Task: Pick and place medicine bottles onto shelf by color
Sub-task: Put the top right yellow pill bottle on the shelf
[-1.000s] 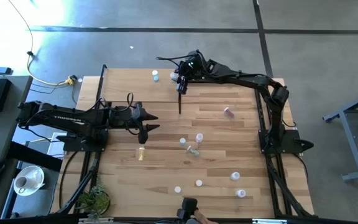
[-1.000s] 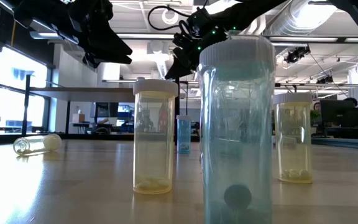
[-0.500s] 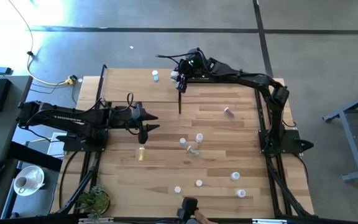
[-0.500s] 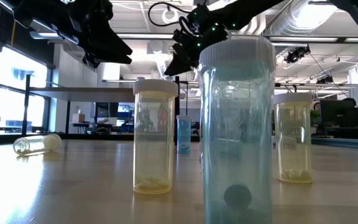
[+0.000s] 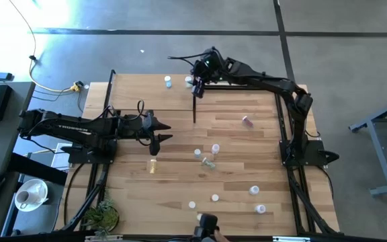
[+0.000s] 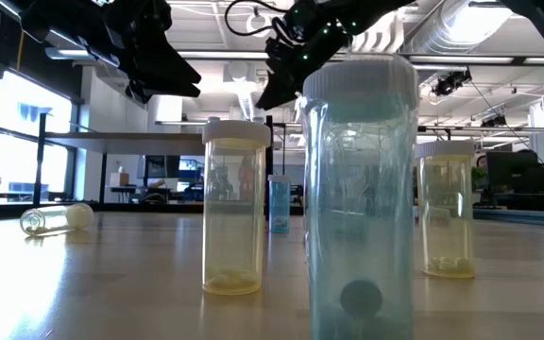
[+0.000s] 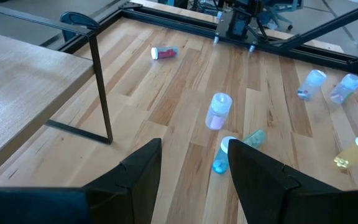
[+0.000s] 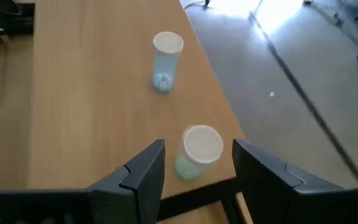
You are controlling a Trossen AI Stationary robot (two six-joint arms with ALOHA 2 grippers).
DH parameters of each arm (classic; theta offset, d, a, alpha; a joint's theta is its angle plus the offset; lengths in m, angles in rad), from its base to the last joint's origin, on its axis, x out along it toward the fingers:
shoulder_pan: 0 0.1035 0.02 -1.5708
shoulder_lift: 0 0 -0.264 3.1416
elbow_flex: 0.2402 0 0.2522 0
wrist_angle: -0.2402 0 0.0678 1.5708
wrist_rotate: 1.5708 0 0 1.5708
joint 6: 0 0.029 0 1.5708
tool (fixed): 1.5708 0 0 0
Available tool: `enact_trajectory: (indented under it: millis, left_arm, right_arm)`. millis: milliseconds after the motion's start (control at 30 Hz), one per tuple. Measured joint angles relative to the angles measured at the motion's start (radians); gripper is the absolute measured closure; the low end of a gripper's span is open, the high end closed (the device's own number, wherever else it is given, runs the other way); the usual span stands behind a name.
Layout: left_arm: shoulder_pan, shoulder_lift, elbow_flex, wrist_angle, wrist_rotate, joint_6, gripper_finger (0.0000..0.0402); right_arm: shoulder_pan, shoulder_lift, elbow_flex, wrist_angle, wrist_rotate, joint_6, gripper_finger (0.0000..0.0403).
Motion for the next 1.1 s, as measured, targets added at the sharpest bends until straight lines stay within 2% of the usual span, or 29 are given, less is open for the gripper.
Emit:
enact_trajectory:
  millis: [300,733,900,1100]
  left_arm:
    - [0.000,0.000,0.000,-0.002,0.000,-0.001,0.0227]
    - [0.000,0.000,0.000,-0.110,0.002,-0.071,0.0227]
    - [-0.001,0.000,0.000,-0.144,0.002,-0.110,0.0227]
    - [-0.026,0.000,0.000,-0.153,-0.001,-0.157,0.0227]
  right_arm:
    - [0.008,0.000,0.088,-0.271,-0.003,0.031,0.0224]
    - [0.110,-0.019,0.093,-0.649,0.000,0.066,0.0224]
    - [0.156,-0.094,0.006,-0.681,0.022,0.109,0.0224]
    - [0.213,-0.247,-0.207,-0.611,0.101,0.181,0.0224]
